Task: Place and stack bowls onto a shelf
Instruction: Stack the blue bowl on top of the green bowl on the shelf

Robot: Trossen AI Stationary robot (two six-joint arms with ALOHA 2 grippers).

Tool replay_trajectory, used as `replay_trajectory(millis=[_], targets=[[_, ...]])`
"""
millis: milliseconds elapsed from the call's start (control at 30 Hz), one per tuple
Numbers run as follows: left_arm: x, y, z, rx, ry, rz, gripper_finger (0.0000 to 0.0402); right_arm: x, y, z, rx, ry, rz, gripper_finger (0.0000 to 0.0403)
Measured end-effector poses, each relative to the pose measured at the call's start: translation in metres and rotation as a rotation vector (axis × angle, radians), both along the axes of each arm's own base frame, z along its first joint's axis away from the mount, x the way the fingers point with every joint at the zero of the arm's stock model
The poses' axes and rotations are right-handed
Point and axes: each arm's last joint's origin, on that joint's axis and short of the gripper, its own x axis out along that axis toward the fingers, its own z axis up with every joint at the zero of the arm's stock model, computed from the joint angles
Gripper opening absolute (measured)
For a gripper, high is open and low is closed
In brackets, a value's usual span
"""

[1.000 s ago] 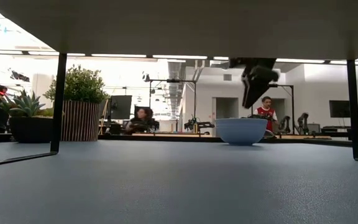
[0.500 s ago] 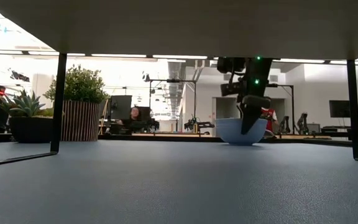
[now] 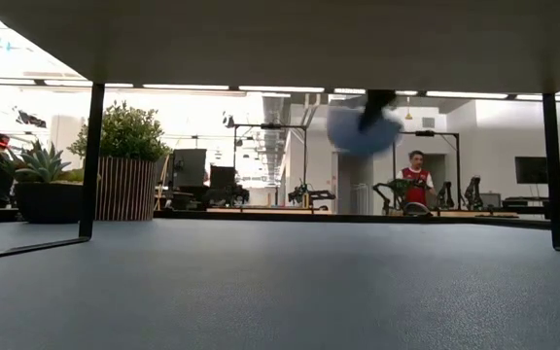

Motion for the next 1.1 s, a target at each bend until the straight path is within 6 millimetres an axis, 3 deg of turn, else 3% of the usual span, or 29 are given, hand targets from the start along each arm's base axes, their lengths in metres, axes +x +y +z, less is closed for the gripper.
replay_trajectory(millis=[133, 267, 433, 567, 733, 900, 1100], targets=[[0.000, -0.001, 0.000, -0.019, -0.007, -0.010, 0.0254, 0.002, 0.038, 0.063, -0.025, -0.191, 0.120, 0.0023], [0.001, -0.002, 0.000, -0.062, -0.024, -0.023, 0.0254, 0.006, 0.087, 0.113, -0.055, -0.340, 0.324, 0.0023], [0.001, -0.003, -0.001, -0.102, -0.037, -0.038, 0.0254, 0.020, 0.149, 0.149, -0.097, -0.432, 0.590, 0.0023], [0.001, -0.003, -0.001, -0.109, -0.042, -0.032, 0.0254, 0.035, 0.189, 0.154, -0.115, -0.402, 0.744, 0.0023], [0.001, -0.003, -0.001, -0.131, -0.050, -0.032, 0.0254, 0.053, 0.224, 0.148, -0.098, -0.336, 0.834, 0.0023], [0.002, -0.004, -0.001, -0.170, -0.066, -0.030, 0.0254, 0.069, 0.251, 0.135, -0.086, -0.286, 0.887, 0.0023], [0.002, -0.004, -0.001, -0.191, -0.073, -0.027, 0.0254, 0.074, 0.274, 0.123, -0.076, -0.215, 0.939, 0.0023]])
